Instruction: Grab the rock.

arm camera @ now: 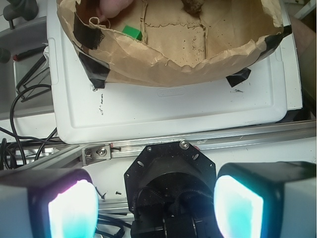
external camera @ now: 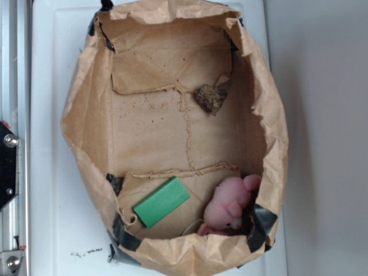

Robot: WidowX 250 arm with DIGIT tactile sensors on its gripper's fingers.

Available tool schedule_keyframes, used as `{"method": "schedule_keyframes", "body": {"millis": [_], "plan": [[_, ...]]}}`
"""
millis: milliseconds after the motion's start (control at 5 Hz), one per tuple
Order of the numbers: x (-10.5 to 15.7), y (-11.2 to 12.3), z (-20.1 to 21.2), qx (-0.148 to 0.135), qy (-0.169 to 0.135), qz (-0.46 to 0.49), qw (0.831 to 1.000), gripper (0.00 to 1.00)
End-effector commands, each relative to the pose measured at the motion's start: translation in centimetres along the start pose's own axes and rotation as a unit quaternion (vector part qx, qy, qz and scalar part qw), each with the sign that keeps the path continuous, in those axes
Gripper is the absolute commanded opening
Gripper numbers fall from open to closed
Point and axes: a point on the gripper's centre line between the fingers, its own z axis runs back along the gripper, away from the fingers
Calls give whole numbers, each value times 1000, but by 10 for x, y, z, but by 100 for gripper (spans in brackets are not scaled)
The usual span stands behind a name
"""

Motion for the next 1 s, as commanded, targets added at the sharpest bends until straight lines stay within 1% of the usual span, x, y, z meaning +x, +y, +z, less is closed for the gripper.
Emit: {"method": "schedule_keyframes", "body": {"millis": [0, 200, 400, 600, 800], "plan": [[0, 0, 0, 0, 0, 0, 1000, 100], [45, 6, -17, 7, -35, 26, 999, 100], [76, 23, -41, 32, -51, 80, 995, 100], [99, 38, -61, 57, -55, 109, 991, 100], [114, 52, -81, 53, -87, 122, 987, 100]]}}
